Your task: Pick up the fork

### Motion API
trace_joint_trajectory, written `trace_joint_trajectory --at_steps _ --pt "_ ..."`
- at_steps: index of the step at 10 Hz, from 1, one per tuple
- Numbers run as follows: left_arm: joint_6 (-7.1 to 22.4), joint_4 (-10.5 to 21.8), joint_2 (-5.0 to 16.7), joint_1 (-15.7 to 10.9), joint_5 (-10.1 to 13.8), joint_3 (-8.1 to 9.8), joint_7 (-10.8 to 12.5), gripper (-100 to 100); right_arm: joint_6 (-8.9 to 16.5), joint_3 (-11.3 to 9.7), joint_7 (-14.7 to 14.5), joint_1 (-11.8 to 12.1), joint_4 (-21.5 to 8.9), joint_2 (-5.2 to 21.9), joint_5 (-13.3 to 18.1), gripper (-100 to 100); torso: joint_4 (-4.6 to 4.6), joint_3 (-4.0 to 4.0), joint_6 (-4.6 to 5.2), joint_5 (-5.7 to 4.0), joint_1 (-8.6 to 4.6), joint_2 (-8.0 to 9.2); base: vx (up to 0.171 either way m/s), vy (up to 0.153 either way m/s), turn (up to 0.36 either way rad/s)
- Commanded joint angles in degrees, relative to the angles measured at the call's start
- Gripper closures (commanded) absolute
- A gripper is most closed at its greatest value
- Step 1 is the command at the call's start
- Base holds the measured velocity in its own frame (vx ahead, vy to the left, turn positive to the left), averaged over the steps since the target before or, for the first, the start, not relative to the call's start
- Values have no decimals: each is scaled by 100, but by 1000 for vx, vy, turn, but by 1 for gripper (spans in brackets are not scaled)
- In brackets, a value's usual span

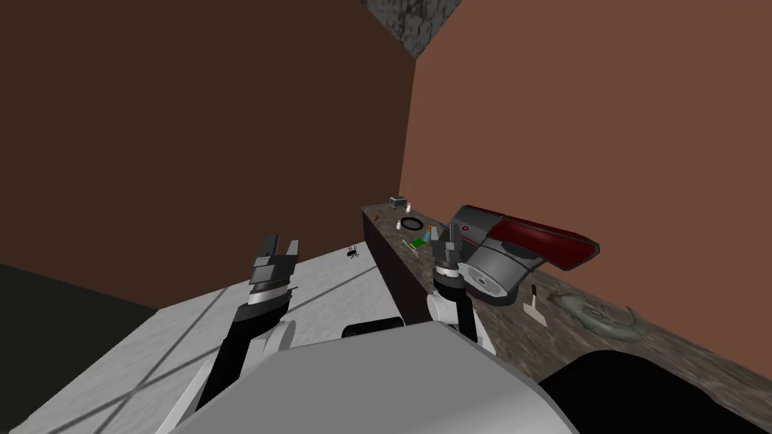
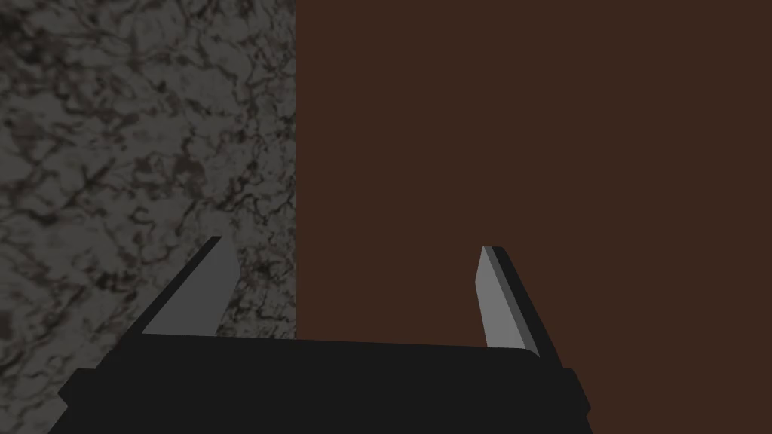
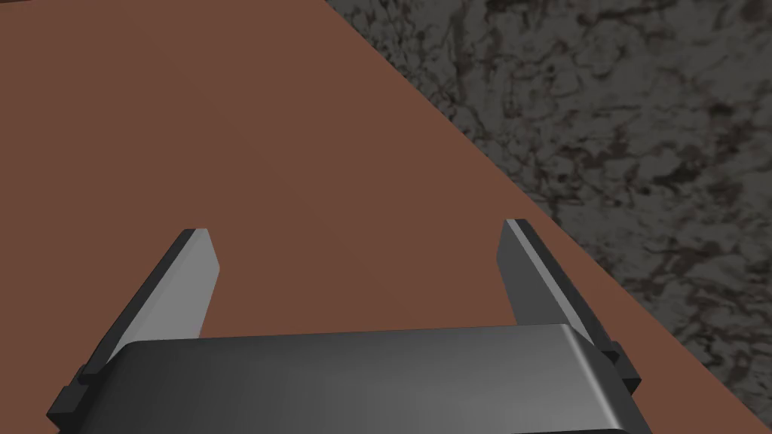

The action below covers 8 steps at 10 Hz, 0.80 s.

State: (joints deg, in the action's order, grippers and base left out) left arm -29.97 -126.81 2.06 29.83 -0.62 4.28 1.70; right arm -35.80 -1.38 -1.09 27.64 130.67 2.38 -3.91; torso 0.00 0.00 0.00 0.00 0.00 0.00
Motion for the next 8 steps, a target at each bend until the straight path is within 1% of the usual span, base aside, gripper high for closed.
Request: trace_joint_trajectory --at_steps 1,2,3,6,8 --pt "0 0 0 0 0 0 0 0 -28 11 -18 -61 7 194 -7 -100 0 0 0 0 0 0 -13 18 -132" --pt "0 0 0 0 0 0 0 0 -48 20 -30 -95 -5 281 -12 -100 1 2 2 1 5 4 -23 49 -138" --pt "0 0 0 0 0 0 0 0 -98 45 -67 -166 -71 472 -23 -100 2 4 1 3 15 8 -14 105 -207" --pt "0 0 -2 0 0 -2 0 0 -194 73 -172 -239 -298 837 -34 -100 4 10 1 16 75 17 -39 188 -192" --pt "0 0 -2 0 0 -1 0 0 -262 78 -282 -243 -555 1166 -32 -100 1 3 0 16 69 5 -3 181 -173"
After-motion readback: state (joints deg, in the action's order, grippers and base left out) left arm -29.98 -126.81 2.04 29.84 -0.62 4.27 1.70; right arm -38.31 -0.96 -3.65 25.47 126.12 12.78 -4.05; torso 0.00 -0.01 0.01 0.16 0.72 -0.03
